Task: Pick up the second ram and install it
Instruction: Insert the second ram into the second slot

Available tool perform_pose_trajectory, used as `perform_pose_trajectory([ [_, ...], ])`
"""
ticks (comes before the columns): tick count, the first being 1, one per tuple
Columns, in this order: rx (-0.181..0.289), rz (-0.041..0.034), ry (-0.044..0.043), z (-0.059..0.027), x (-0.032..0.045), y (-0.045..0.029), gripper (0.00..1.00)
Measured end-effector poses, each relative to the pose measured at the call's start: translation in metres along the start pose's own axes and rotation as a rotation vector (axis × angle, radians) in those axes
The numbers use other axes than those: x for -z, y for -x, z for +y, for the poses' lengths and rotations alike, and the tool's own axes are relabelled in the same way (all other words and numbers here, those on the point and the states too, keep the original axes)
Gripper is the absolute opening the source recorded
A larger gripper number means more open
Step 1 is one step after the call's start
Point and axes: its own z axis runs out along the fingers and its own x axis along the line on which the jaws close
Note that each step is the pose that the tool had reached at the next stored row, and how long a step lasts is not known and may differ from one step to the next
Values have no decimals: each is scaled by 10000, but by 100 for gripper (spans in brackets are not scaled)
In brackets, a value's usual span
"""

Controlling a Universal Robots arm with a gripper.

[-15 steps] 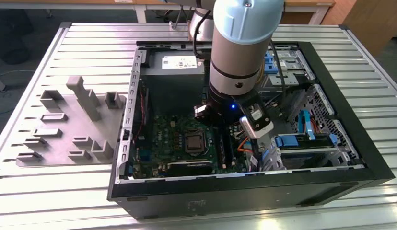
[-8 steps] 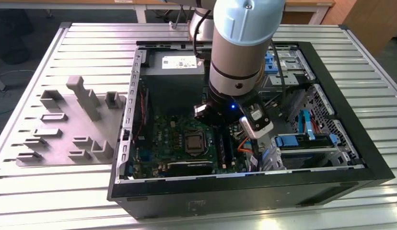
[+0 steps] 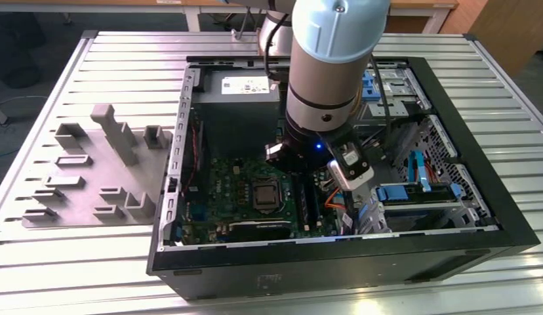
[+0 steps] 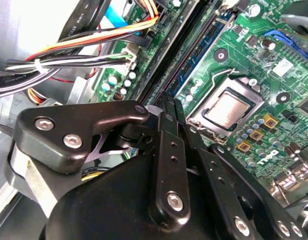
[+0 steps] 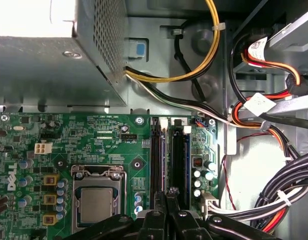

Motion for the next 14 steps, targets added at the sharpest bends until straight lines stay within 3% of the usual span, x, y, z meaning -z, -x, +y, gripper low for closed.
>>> perform_pose_trajectory([
  [6,-133,-9,-14,-2,0,1,13],
  [11,-130,-11,-120,-2,-2,1,13],
  [14,-130,-11,-126,-2,-4,0,13],
])
